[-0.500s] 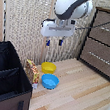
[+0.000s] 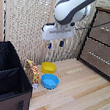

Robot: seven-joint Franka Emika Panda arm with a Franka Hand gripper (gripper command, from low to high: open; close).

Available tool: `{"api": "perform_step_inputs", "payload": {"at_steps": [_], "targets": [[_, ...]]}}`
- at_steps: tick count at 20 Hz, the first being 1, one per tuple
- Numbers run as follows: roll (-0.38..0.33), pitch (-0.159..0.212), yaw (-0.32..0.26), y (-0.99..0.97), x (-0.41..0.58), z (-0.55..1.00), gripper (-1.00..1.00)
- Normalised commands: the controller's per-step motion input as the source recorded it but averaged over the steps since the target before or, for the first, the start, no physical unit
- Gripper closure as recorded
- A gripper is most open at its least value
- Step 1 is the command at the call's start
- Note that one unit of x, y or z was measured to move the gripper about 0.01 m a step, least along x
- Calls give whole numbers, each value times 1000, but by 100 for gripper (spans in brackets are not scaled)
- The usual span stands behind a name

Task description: Move your gripper towards the bottom drawer handle. Grasp the handle gently with your gripper. Apply gentle outward force to slide the bottom drawer open.

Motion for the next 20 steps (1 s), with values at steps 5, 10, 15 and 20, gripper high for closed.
{"api": "perform_step_inputs", "payload": {"at_steps": [5,10,15,20], "targets": [[-327,3,160,-247,6,-188,-100],[-374,0,136,-174,1,-214,-100],[-375,0,108,-133,46,-223,-100],[-375,0,93,-106,119,-178,-100]]}}
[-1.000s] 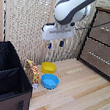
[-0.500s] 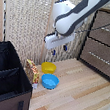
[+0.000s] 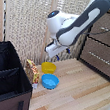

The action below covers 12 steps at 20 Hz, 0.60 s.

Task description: Move your gripper towards the bottom drawer handle. Grasp the handle gently with your gripper. Apply gentle outward force to slide the bottom drawer open.

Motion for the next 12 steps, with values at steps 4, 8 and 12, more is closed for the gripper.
{"api": "perform_step_inputs", "payload": {"at_steps": [4,8,12], "targets": [[-375,0,86,-74,147,-79,-100],[-375,4,84,-56,163,-25,-100],[-375,21,66,-72,186,-12,-100]]}}
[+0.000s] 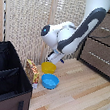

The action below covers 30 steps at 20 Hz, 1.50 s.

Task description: Move your gripper towards the bottom drawer handle. Grasp the handle gently with your gripper. Apply gentle outward force to slide the bottom drawer open.

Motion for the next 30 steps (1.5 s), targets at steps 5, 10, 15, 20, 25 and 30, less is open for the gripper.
{"api": "perform_step_inputs", "payload": {"at_steps": [5,10,15,20,25,30], "targets": [[-375,15,25,-213,79,-2,-100],[-314,-2,22,-467,0,0,-100],[-186,-18,29,-673,15,0,-100],[-83,-10,49,-781,160,-5,-100],[-111,0,126,-583,132,-32,-100],[-123,0,132,-615,11,-65,-100]]}}
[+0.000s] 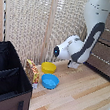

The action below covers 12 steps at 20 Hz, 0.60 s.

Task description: Move your gripper towards the bottom drawer handle. Grasp the handle gently with your gripper. Apply gentle outward force to slide the bottom drawer open.

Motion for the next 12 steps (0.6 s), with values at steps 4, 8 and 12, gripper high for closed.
{"api": "perform_step_inputs", "payload": {"at_steps": [4,8,12], "targets": [[-109,0,72,-742,-79,-29,-100],[-102,0,28,-724,-69,16,-100],[-41,3,15,-572,26,103,-100]]}}
